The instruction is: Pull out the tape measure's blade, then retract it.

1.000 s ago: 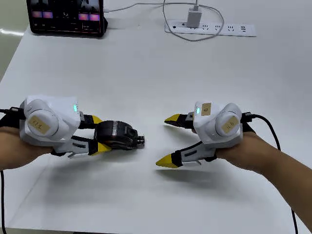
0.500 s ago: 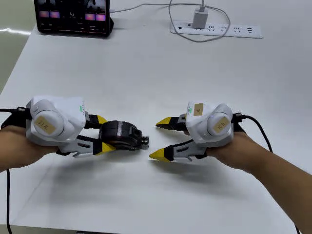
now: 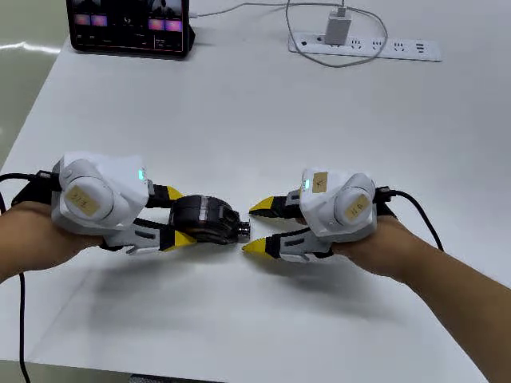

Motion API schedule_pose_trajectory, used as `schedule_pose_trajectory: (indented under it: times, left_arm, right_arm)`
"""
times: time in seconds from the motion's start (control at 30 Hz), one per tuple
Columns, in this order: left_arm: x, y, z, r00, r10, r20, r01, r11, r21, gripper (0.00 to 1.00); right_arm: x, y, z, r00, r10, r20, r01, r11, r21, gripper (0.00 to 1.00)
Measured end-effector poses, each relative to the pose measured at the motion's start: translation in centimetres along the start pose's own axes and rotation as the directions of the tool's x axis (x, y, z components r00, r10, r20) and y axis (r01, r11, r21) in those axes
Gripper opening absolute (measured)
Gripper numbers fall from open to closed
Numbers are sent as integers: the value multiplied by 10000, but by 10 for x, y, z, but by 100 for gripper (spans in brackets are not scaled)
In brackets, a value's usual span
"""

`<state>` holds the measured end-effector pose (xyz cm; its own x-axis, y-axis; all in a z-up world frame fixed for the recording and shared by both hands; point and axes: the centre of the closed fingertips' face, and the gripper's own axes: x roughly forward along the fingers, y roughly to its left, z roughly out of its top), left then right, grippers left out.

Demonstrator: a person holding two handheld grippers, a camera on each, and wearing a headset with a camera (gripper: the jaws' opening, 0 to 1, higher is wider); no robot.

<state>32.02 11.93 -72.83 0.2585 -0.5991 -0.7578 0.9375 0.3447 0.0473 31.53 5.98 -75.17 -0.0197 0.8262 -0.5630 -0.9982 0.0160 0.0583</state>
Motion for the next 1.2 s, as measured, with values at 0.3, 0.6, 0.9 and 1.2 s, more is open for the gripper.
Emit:
schedule_pose_trajectory:
  times: [0.3, 0.6, 0.9, 1.2]
  left_arm:
    - [0, 0, 0, 10000, -88, 4, 88, 10000, 14, 26]
    - [1, 0, 0, 9998, -174, -52, 174, 9998, -11, 26]
    - [1, 0, 0, 9997, -233, -90, 234, 9997, 122, 25]
    - [1, -2, -1, 9991, -328, -280, 343, 9977, 579, 25]
  right_arm:
    - [4, -3, 3, 9999, -84, 69, 86, 9994, -349, 18]
    - [5, 0, 3, 10000, 36, 46, -33, 9972, -752, 12]
    - [5, 1, 2, 10000, -81, -44, 78, 9979, -645, 11]
    - [3, 4, 2, 9999, -86, -144, 78, 9985, -546, 10]
